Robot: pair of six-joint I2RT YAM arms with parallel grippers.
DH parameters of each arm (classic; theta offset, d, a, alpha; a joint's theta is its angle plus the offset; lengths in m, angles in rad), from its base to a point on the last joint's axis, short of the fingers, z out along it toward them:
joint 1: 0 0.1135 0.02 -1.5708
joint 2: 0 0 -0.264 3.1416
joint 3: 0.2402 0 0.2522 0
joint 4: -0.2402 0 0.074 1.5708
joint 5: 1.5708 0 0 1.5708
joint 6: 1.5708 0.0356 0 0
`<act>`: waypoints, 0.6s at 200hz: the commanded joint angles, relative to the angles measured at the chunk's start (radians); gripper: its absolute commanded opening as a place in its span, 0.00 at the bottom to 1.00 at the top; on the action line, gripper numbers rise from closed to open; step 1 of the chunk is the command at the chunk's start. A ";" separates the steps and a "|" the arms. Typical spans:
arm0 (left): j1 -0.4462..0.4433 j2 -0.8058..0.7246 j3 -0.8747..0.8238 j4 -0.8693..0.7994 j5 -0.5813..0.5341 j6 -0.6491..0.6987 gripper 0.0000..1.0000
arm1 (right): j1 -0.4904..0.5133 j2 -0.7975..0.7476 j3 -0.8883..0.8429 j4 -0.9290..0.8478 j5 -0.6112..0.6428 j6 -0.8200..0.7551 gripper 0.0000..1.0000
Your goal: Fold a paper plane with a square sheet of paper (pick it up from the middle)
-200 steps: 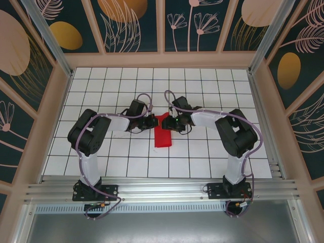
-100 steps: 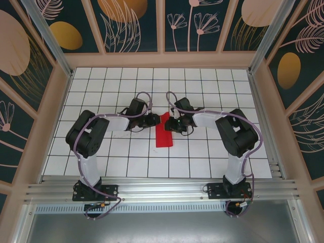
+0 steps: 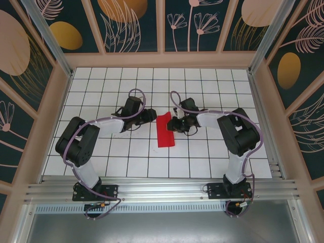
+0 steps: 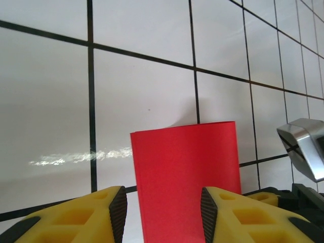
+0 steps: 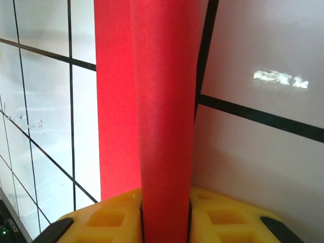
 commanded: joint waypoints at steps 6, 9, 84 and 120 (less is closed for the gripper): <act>0.005 -0.010 -0.018 0.004 -0.006 -0.017 0.45 | -0.029 -0.003 -0.032 -0.007 -0.024 -0.031 0.23; 0.005 -0.009 -0.017 0.004 -0.004 -0.016 0.45 | -0.030 -0.001 -0.032 -0.007 -0.027 -0.033 0.23; 0.005 0.017 -0.008 0.015 0.030 -0.006 0.43 | -0.035 0.017 -0.022 -0.028 -0.022 -0.065 0.23; 0.005 0.028 -0.003 0.015 0.045 0.000 0.43 | -0.032 0.024 -0.013 -0.042 -0.008 -0.083 0.27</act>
